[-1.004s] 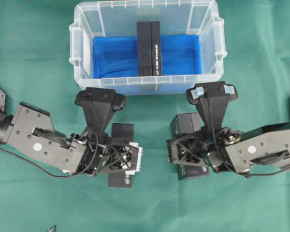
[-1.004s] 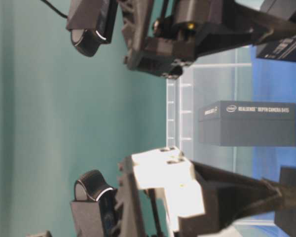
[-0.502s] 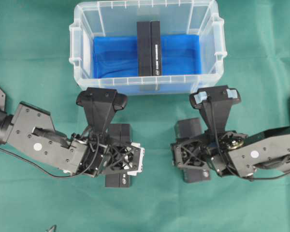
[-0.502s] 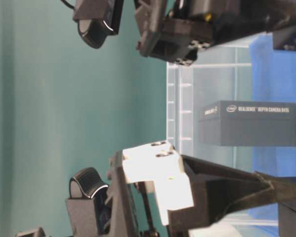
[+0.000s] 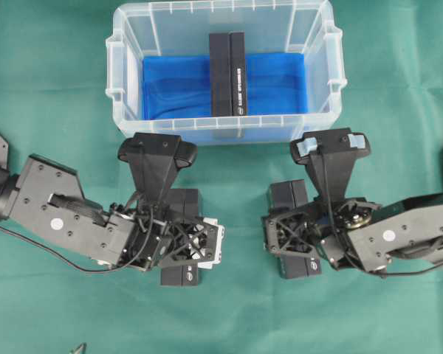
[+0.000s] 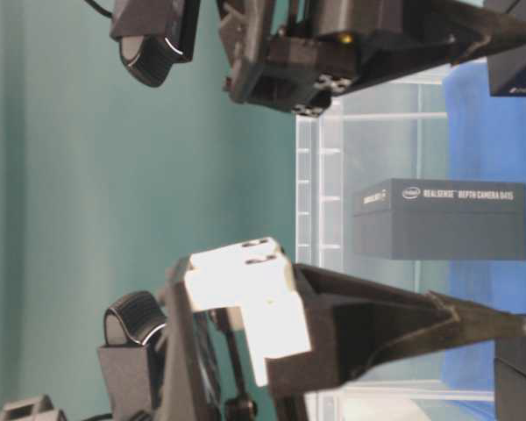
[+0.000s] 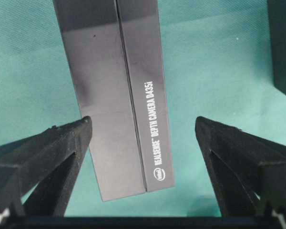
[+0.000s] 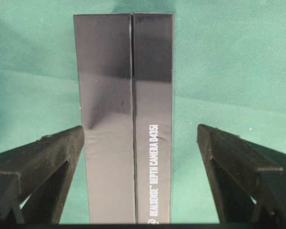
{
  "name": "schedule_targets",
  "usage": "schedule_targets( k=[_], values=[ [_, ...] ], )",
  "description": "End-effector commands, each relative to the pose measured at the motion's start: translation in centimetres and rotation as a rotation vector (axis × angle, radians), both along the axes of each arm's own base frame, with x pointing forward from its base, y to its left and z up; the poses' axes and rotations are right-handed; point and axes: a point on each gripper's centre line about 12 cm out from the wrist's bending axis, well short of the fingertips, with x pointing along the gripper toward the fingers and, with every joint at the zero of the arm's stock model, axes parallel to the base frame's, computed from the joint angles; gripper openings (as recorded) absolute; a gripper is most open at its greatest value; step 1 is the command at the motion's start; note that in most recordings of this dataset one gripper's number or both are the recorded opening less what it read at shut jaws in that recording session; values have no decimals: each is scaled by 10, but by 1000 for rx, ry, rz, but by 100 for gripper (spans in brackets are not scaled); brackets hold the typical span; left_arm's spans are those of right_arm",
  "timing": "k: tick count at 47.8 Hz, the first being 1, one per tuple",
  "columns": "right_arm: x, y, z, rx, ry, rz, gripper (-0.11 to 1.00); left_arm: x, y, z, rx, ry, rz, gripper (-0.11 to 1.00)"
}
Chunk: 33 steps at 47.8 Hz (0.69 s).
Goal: Take the box out of the case with both arms.
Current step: 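Lower both held boxes toward the green cloth in front of the case, then set both boxes upright on the cloth and open both grippers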
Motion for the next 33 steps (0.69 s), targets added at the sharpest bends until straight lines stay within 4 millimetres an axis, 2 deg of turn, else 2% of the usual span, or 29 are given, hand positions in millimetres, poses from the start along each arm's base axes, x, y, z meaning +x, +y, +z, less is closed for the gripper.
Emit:
schedule_targets(
  k=[1, 15, 27, 33],
  values=[
    [1, 0, 21, 17, -53, -2, 93, 0, 0, 26, -14, -52, 0, 88],
    [2, -3, 46, 32, -101, -15, 92, -4, 4, 49, -2, -46, 13, 88],
    [2, -11, 96, -9, -135, -32, 92, -7, 12, 82, 0, -88, 33, 88],
    [3, -15, 122, -43, -165, -16, 92, -9, 19, 105, 14, -106, 15, 88]
  ],
)
